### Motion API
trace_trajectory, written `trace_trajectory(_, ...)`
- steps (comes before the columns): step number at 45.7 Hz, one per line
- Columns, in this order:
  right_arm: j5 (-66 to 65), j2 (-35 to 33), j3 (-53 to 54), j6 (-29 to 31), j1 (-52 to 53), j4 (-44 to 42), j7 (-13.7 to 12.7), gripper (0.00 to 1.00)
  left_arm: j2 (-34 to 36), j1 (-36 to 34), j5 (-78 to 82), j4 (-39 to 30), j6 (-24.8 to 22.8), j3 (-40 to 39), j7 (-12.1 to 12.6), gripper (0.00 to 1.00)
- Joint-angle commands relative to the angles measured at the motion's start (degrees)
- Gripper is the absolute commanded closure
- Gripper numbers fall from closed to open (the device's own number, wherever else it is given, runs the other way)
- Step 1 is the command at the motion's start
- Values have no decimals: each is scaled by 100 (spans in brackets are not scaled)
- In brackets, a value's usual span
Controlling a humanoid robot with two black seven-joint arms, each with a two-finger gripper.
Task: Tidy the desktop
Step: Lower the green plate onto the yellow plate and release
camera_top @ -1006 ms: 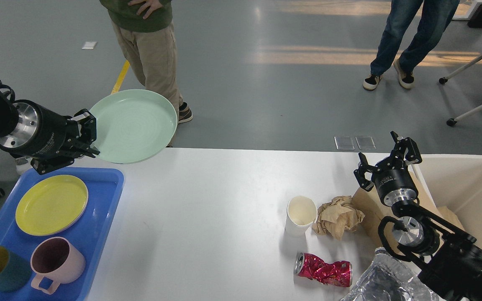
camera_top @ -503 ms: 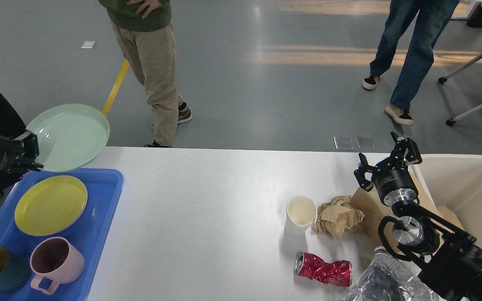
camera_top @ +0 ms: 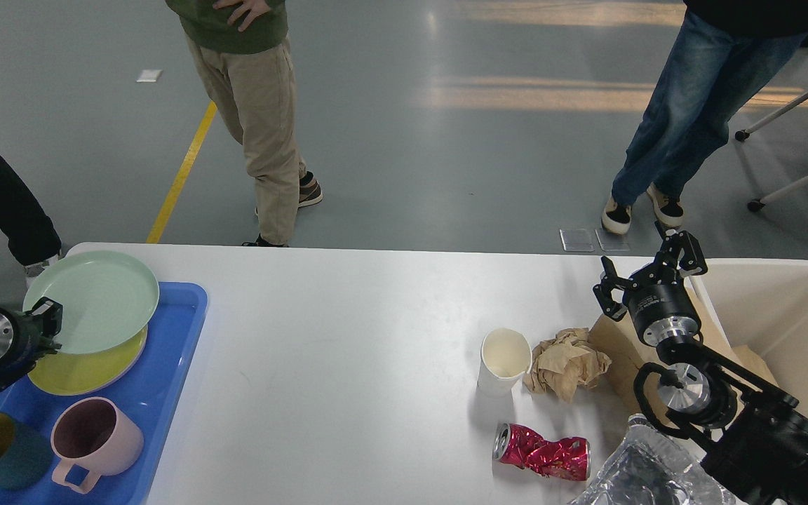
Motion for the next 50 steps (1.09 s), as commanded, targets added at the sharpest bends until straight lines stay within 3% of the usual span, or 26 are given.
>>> trace_trajectory(1, 7, 4, 0, 0, 0, 1, 0, 0, 50, 232, 452, 25, 139, 6, 51, 100)
trace_trajectory(14, -1, -5, 0, 0, 0, 1, 0, 0, 85, 549, 566, 34, 210, 6, 157, 100)
trace_trajectory(34, -1, 4, 0, 0, 0, 1, 0, 0, 68, 505, 540, 43, 175, -258, 69, 95)
trace_trajectory(37, -1, -5, 0, 0, 0, 1, 0, 0, 59, 505, 540, 34, 174, -258, 60, 83)
trace_trajectory(40, -1, 4, 0, 0, 0, 1, 0, 0, 68, 496, 540, 34, 183, -258, 51, 52)
trace_trajectory(42, 7, -5, -9, 0, 0, 1, 0, 0, 77, 479, 540, 34, 192, -258, 60, 36)
trace_trajectory(50, 7, -5, 0, 0, 0, 1, 0, 0, 77, 461, 549, 43, 166, -267, 121, 15)
